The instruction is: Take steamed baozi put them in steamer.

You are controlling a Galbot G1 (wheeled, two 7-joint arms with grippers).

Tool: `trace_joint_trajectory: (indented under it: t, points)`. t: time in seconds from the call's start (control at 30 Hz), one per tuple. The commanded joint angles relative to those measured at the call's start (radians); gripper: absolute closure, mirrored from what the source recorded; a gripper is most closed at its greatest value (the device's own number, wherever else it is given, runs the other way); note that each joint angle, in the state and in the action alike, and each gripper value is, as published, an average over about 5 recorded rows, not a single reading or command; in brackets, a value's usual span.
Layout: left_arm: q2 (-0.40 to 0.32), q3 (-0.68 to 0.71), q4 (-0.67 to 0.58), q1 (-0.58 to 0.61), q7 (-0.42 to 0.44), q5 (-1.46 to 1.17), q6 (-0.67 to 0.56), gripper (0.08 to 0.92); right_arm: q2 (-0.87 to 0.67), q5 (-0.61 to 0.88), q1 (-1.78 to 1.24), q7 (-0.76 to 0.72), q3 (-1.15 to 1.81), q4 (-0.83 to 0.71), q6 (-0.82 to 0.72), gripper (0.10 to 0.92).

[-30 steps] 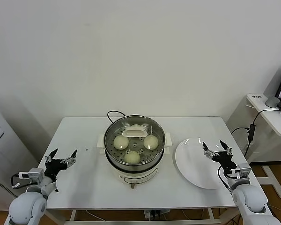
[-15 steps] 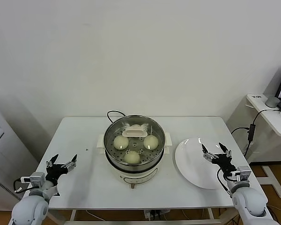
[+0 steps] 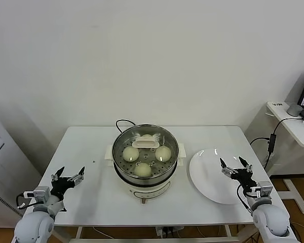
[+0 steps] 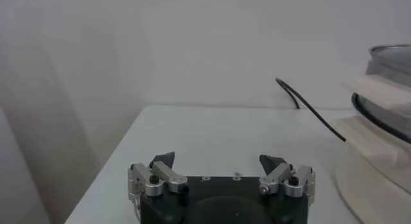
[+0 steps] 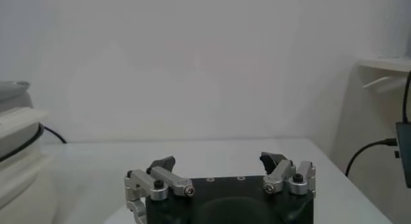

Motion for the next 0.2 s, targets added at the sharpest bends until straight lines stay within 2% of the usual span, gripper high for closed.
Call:
trace_joint_trajectory:
  t: [0.03,0.2]
  points:
    - [-0.004,0.0,-0.003,-0.001,0.0,-0.001,0.001,0.177,0.008,-0.038,-0.001,-0.006,0.008,0.004,-0.003,0.203]
    - [0.0,0.001,0.002,-0.005,0.0,-0.001,0.001,0.177,0.014,-0.045,-0.003,-0.004,0.006,0.007,-0.004,0.203]
